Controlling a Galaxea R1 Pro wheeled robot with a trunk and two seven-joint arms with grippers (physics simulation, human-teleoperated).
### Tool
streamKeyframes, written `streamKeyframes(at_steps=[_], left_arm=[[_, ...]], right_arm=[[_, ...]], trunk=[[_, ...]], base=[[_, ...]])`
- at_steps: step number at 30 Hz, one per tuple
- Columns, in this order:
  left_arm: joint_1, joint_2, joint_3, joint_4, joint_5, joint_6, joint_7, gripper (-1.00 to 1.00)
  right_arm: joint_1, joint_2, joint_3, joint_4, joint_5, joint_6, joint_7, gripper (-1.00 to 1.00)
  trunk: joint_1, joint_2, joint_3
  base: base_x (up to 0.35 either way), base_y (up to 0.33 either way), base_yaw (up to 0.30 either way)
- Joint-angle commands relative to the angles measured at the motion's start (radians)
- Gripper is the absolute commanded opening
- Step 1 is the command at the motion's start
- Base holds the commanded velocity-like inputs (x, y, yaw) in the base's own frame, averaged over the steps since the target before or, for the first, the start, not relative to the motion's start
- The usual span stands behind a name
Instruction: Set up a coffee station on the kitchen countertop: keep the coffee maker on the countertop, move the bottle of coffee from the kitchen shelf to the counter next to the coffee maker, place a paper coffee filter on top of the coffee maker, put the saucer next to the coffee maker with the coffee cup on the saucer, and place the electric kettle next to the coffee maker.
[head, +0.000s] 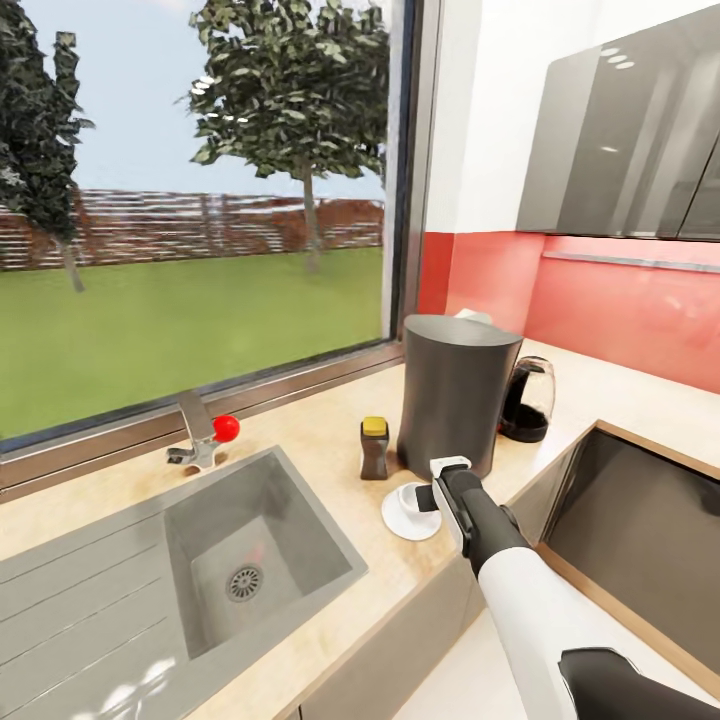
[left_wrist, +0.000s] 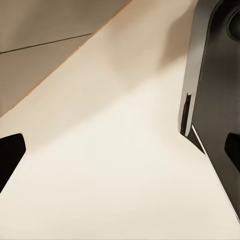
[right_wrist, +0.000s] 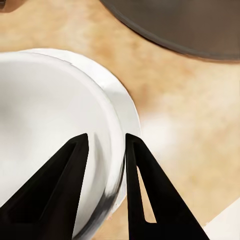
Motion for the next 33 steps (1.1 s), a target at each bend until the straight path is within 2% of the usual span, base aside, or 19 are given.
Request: streamKeyframes(at_steps=[1,30,31,33], left_arm=[[-0.001,0.000,-0.008,0.001,0.011,0.003,0.001,1.00],[-0.001,0.000,-0.010,0.001,0.010,-0.003,0.001,1.00],[-0.001,0.000,-0.010,0.001,0.010,-0.003,0.001,1.00],[-0.001,0.000,-0.010,0.001,0.010,-0.003,0.001,1.00]], right_arm=[[-0.001,0.001,-0.003,0.000,0.007,0.004,0.004,-1.00],[-0.001,0.001,-0.003,0.001,0.009,0.003,0.004,-1.00],[-0.001,0.001,-0.003,0.002,0.009,0.003,0.003,1.00],[-0.001,0.001,-0.003,0.002,0.009,0.003,0.003,1.00]], trunk=[[0.000,-0.002,-0.002],[0.000,-0.002,-0.002],[0.000,-0.002,-0.002],[0.000,-0.002,-0.002]], base=[[0.000,0.131,0.000],[0.019,0.014,0.000],[0.000,0.000,0.000],[0.000,0.000,0.000]])
